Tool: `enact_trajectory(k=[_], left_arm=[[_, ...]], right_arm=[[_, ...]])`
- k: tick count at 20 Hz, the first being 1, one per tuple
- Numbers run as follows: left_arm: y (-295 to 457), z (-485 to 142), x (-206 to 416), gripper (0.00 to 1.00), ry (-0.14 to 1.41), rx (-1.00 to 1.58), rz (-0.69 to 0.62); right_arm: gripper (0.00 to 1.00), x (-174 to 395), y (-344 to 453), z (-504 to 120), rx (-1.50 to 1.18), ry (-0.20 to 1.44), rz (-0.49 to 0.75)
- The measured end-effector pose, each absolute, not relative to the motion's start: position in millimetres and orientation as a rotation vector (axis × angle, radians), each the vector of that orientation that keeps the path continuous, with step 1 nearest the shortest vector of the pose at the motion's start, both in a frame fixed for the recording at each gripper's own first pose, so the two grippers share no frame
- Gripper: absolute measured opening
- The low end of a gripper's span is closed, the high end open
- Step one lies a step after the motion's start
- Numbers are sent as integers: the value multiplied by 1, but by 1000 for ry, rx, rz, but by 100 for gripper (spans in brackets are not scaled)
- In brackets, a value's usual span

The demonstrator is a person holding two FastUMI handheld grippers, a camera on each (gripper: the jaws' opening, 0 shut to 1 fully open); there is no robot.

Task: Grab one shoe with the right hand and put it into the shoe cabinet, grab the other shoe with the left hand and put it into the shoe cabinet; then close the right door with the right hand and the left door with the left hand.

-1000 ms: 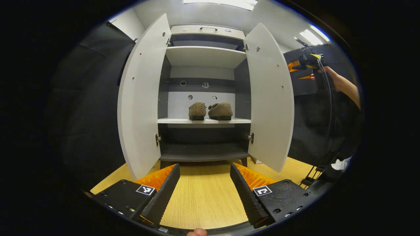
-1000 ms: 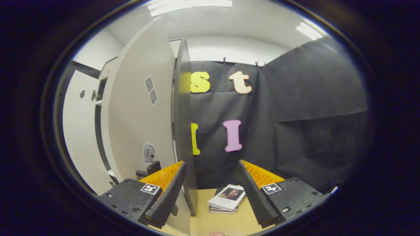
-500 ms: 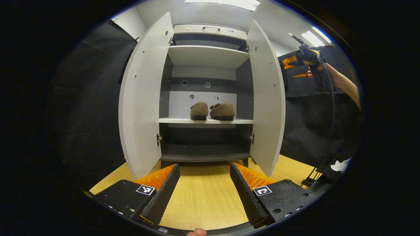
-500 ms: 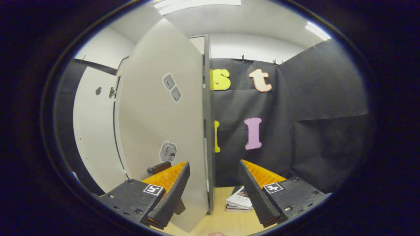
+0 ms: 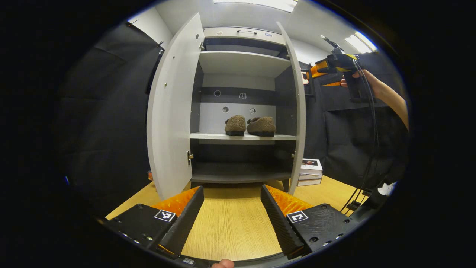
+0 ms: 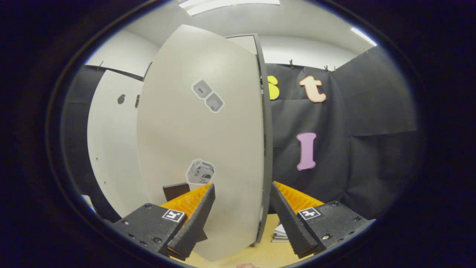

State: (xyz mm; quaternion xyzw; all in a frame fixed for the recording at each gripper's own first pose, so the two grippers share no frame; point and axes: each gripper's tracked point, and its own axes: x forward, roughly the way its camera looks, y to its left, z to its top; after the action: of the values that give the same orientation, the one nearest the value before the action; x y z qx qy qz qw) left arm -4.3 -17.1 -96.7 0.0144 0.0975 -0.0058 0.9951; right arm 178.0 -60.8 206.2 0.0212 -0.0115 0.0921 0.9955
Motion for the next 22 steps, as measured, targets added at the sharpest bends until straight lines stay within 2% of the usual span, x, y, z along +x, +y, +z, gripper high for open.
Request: enact_trajectory(k=[5,8,12,13,14,22], left_arm=[[-10,-95,-12,93,194,29,20],[-4,-89,-14,93,186,31,35],[-4,-84,-13,93,195,20,34],[-5,-82,-15,93,192,16,31],[-6,-79,-13,93,187,13,28],[-14,-56,7,93,143,19,10]], right_arm=[[97,203,-27,197,5,-5,217],[98,194,-26,193,5,-12,216],[98,157,-37,172,-5,-47,173],[94,144,-39,164,-2,-66,154],[98,131,-40,153,-3,-81,141],[98,45,-21,52,-30,-138,72]])
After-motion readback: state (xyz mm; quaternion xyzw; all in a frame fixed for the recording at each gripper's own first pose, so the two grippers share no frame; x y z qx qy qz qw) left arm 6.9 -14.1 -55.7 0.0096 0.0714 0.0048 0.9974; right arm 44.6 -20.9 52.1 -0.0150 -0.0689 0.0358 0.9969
